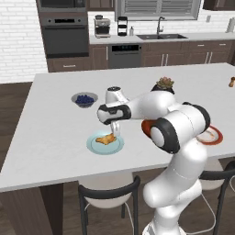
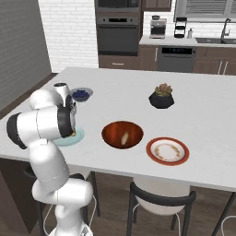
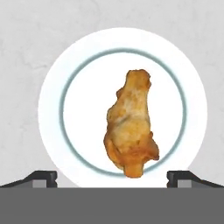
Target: Pick the chicken drumstick and sweet potato from their plates and place them in the bowl. Then put the bowl in the fridge.
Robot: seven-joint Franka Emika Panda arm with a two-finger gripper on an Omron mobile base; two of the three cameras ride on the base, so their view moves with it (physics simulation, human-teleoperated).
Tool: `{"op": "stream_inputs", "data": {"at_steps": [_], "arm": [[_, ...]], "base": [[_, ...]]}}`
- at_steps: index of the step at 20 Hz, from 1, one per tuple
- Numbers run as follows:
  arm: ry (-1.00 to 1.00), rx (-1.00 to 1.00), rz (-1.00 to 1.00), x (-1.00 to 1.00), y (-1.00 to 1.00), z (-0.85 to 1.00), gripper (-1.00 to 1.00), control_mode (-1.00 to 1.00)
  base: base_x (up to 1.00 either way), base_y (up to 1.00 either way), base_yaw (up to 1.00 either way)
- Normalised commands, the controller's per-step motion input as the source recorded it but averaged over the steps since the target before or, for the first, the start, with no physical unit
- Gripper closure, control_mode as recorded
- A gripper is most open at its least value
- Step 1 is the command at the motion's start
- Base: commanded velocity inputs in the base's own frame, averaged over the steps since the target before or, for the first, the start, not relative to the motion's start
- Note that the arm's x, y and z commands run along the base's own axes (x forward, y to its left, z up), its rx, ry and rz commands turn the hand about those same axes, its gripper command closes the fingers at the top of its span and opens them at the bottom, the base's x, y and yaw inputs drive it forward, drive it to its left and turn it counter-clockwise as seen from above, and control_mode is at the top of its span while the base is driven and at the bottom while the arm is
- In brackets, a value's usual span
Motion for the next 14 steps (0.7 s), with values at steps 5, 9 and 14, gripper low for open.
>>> {"op": "stream_inputs", "data": {"at_steps": [5, 9, 14], "arm": [[0.0, 0.0, 0.04, 0.43, 0.1, -0.39, -1.0, -1.0], [0.02, 0.0, 0.06, 0.33, 0.14, -0.36, -1.0, -1.0], [0.04, 0.0, 0.06, 0.09, 0.14, -0.32, -1.0, -1.0]], "base": [[0.0, 0.0, 0.0], [0.0, 0.0, 0.0], [0.0, 0.0, 0.0]]}}
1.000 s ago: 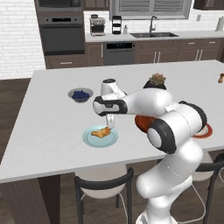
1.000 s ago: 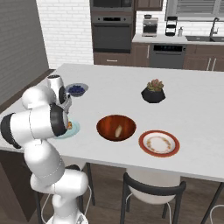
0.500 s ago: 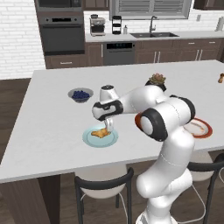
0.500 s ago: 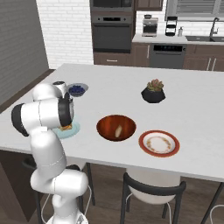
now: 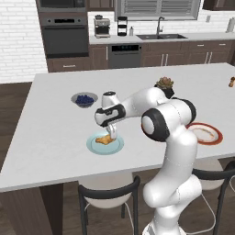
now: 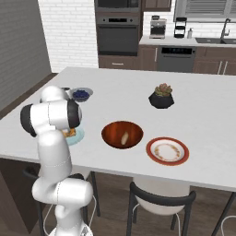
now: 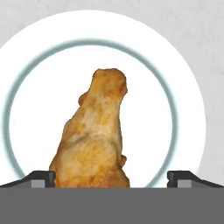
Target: Pick the chicken drumstick and sweet potato from their plates and place them in the bowl. Then put the bowl in the fridge.
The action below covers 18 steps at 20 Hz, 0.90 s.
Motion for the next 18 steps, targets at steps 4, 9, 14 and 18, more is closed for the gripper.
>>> {"op": "stream_inputs", "data": {"at_steps": [4, 9, 14, 18], "arm": [[0.04, 0.0, 0.03, -0.04, 0.09, -0.18, -1.0, -1.0], [0.0, 0.0, 0.17, -0.12, -0.06, -0.03, -1.0, -1.0], [-0.01, 0.01, 0.36, -0.03, -0.07, -0.08, -1.0, -1.0], [-0.05, 0.04, 0.17, 0.0, 0.0, -0.21, -1.0, -1.0]], "base": [[0.0, 0.0, 0.0], [0.0, 0.0, 0.0], [0.0, 0.0, 0.0], [0.0, 0.0, 0.0]]}}
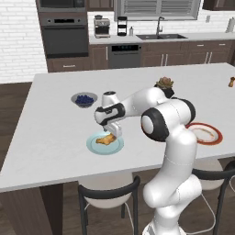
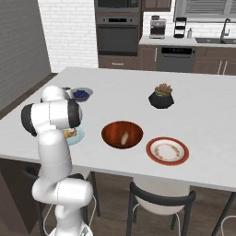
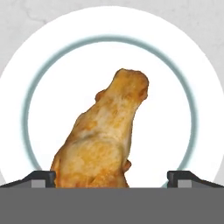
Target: Pick the chicken drumstick and sweet potato from their plates and place them in the bowl. Then put the bowl in the fridge.
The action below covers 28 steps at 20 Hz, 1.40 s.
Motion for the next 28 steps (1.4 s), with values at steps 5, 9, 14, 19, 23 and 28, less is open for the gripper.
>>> {"op": "stream_inputs", "data": {"at_steps": [5, 9, 14, 19, 23, 28], "arm": [[-0.1, 0.05, 0.03, -0.02, 0.02, -0.2, -1.0, -1.0], [-0.03, 0.0, 0.06, -0.27, 0.0, 0.0, -1.0, -1.0], [0.0, 0.0, 0.03, -0.01, 0.0, 0.0, -1.0, -1.0], [0.0, 0.0, 0.0, 0.02, 0.0, -0.04, -1.0, -1.0], [0.0, 0.0, 0.0, 0.11, 0.0, -0.12, -1.0, -1.0], [0.0, 0.0, 0.0, 0.01, 0.0, -0.25, -1.0, -1.0]], "base": [[0.0, 0.0, 0.0], [0.0, 0.0, 0.0], [0.0, 0.0, 0.0], [0.0, 0.0, 0.0], [0.0, 0.0, 0.0], [0.0, 0.0, 0.0]]}}
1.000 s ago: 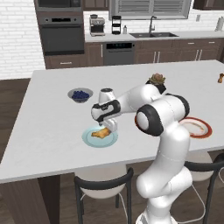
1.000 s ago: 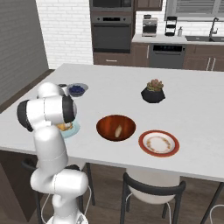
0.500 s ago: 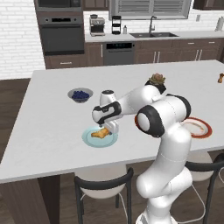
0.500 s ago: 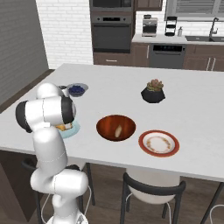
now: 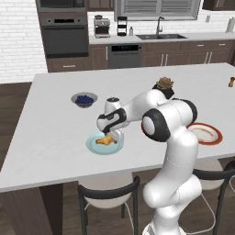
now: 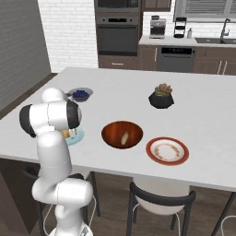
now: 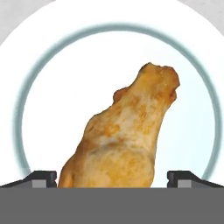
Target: Pick the chicken drumstick and sweet potato from their plates and place them in the bowl. Then put the bowl in the fridge.
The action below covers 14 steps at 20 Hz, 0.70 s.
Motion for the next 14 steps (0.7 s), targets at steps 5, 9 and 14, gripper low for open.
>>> {"op": "stream_inputs", "data": {"at_steps": [5, 9, 14], "arm": [[0.0, 0.0, 0.0, 0.0, 0.02, -0.05, 1.0, -1.0], [0.0, 0.0, 0.0, 0.0, 0.0, 0.0, 1.0, -1.0], [-0.03, 0.0, 0.0, -0.07, 0.0, 0.17, 1.0, -1.0]], "base": [[0.0, 0.0, 0.0], [0.0, 0.0, 0.0], [0.0, 0.0, 0.0]]}}
